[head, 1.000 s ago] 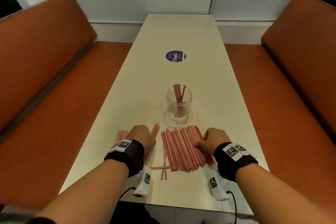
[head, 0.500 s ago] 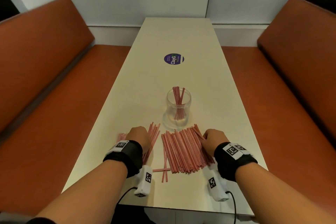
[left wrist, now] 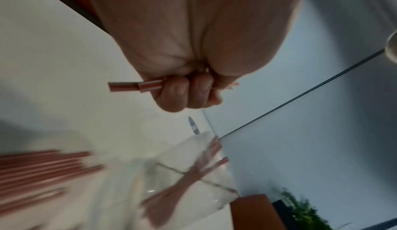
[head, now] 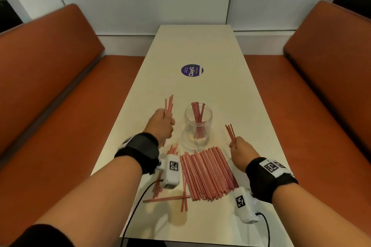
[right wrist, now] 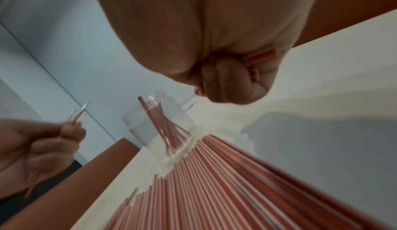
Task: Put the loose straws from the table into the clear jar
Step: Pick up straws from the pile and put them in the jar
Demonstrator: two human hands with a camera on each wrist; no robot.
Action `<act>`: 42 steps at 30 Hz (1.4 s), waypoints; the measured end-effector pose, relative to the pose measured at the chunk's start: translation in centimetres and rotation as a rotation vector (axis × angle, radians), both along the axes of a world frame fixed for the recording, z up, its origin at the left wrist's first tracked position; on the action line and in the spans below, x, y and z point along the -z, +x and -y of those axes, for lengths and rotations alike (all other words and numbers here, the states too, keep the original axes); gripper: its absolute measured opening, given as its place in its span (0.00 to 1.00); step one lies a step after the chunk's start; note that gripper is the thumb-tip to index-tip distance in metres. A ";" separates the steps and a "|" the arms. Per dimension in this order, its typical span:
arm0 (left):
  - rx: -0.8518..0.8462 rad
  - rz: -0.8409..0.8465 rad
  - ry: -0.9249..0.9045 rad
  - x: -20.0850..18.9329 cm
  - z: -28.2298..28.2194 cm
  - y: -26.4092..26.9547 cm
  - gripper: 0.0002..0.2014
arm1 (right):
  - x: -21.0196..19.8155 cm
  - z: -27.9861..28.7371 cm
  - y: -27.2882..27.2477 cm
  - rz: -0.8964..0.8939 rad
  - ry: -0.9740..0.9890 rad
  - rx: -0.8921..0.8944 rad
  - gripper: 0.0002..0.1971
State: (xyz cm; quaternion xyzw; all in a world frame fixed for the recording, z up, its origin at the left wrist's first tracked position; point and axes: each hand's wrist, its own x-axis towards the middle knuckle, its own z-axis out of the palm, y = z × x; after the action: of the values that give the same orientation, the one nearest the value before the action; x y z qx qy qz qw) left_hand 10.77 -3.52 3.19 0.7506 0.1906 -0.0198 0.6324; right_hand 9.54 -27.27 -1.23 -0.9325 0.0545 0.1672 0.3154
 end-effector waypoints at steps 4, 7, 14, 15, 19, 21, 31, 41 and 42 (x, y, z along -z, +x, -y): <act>0.015 0.205 -0.242 -3.4 3.0 4.5 0.12 | -0.7 -0.7 0.1 0.087 0.112 0.067 0.16; 0.053 0.276 -0.207 -3.5 4.8 6.4 0.14 | -0.8 -0.7 0.1 0.113 0.157 0.081 0.14; 0.107 0.154 -0.017 0.5 5.5 7.2 0.15 | -0.2 0.3 0.3 0.125 0.202 0.111 0.12; 0.110 0.154 -0.004 0.5 5.5 7.1 0.14 | -0.2 0.4 0.3 0.123 0.211 0.113 0.12; 0.121 0.198 0.054 -0.3 5.6 7.0 0.14 | 0.0 0.3 0.3 0.113 0.241 0.110 0.13; 0.118 0.252 0.146 -0.9 4.8 6.7 0.12 | 0.0 0.2 0.3 0.110 0.271 0.115 0.13; 0.454 0.099 0.662 0.6 3.1 5.5 0.45 | -1.3 -0.3 2.1 0.172 0.363 0.118 0.13; 0.692 0.002 0.725 -0.7 3.5 9.2 0.55 | -1.3 -0.1 4.4 0.211 0.405 0.130 0.11; 0.713 0.002 0.743 -0.7 3.5 9.3 0.55 | -1.4 -0.1 4.6 0.218 0.418 0.131 0.11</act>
State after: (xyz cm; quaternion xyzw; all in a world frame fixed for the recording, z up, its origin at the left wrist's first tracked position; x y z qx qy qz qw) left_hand 20.03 -7.00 3.92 0.9429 -0.0837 -0.1644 0.2772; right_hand 14.14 -27.18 0.20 -0.8541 0.0448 0.0523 0.5155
